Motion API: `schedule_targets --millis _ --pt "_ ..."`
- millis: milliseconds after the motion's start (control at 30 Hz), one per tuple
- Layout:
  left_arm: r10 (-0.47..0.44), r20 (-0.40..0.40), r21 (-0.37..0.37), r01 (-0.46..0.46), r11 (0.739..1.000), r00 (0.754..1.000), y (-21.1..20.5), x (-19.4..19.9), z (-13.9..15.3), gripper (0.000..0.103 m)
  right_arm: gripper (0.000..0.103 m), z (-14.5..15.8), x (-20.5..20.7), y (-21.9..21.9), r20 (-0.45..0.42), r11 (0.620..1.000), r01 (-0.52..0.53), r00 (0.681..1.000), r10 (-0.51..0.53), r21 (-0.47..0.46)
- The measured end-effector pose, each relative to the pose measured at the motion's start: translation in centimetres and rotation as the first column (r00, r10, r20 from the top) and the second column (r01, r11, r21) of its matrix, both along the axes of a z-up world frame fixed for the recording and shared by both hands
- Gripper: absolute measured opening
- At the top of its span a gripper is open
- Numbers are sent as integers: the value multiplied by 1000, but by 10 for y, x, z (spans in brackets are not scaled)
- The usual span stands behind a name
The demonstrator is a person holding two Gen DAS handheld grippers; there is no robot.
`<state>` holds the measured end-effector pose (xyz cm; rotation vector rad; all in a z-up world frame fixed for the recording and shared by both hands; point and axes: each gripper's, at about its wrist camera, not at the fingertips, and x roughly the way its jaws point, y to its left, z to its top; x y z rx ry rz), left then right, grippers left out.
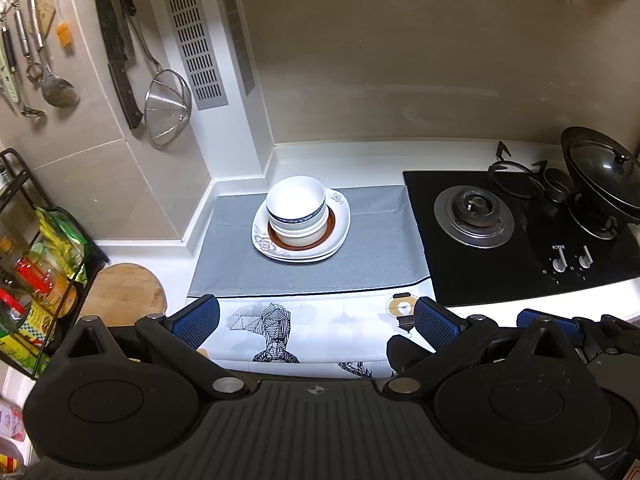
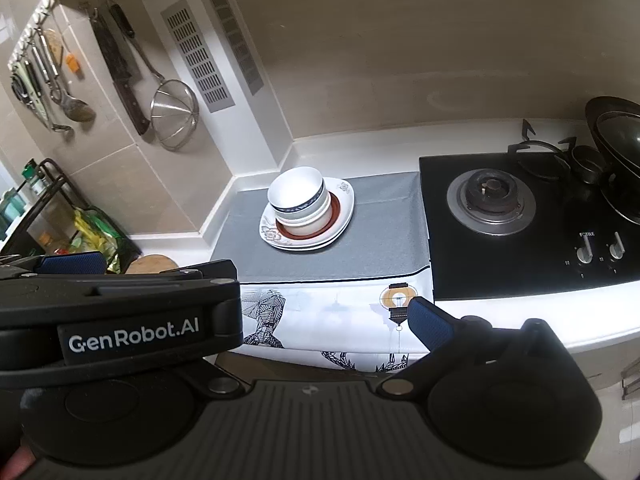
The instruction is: Organize plates and bowls
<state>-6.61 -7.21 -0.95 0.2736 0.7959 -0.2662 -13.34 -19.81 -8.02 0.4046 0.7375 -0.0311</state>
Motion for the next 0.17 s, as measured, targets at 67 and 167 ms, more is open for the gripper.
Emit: schedule_targets --millis 67,167 --pt "-12 -6 -6 12 1000 1000 2 8 -2 103 102 -1 6 2 -7 1000 12 1000 -12 -6" --pt "-35 -9 -19 35 999 999 6 23 -6 103 102 -2 17 7 -11 999 26 1000 -26 -27"
